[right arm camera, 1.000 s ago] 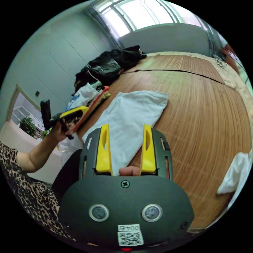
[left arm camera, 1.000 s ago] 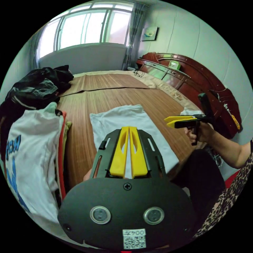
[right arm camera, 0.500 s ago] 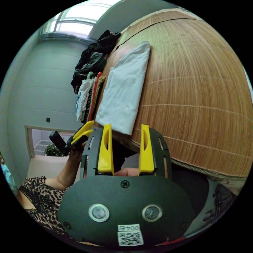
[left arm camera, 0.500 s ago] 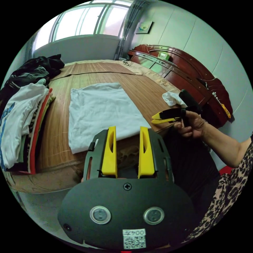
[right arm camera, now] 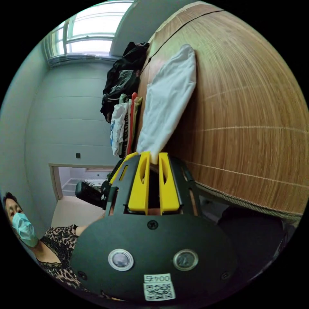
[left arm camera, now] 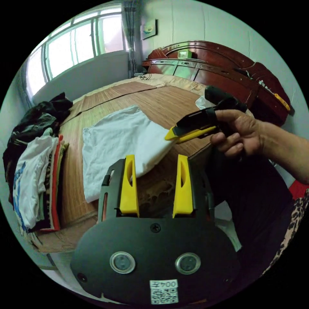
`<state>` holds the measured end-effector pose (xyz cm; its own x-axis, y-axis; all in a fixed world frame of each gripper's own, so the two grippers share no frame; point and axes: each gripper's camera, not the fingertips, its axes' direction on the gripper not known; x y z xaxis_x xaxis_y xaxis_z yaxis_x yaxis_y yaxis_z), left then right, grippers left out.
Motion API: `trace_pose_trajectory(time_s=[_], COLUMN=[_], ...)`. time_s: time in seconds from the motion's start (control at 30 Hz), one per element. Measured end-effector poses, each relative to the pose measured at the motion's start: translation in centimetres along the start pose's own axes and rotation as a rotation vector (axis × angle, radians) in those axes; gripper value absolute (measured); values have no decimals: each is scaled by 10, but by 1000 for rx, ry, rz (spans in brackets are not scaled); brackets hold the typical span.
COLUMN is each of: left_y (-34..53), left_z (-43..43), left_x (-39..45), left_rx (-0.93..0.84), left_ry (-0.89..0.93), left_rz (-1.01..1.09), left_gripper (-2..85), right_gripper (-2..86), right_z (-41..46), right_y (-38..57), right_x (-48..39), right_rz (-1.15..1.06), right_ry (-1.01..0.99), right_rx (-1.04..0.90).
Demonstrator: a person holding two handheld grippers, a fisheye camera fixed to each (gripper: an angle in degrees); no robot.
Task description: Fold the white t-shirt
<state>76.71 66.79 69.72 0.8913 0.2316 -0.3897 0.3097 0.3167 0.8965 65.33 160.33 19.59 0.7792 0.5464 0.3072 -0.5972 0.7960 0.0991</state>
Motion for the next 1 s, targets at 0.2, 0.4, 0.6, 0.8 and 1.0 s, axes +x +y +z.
trace_pose_trajectory(time_s=[0.2,0.4,0.6,0.8,1.0], left_y=[-18,-34,-25,0,25], left_z=[10,31,1,-61,-92], left_x=[37,28,2,-11,-12], left_rx=[21,-44,13,72,63], left_ry=[-219,-336,-244,-192,-171], left_rz=[146,77,-76,-118,-107], left_gripper=[160,72,10,2,1], right_gripper=[53,54,124,226,224], right_z=[-10,-13,-32,-31,-4], right_y=[-21,-31,-29,-41,-71], right_x=[-35,-53,-38,26,43], right_rz=[-58,-92,-56,181,273], right_ry=[6,-17,-93,-248,-280], right_rx=[-17,-34,47,113,91])
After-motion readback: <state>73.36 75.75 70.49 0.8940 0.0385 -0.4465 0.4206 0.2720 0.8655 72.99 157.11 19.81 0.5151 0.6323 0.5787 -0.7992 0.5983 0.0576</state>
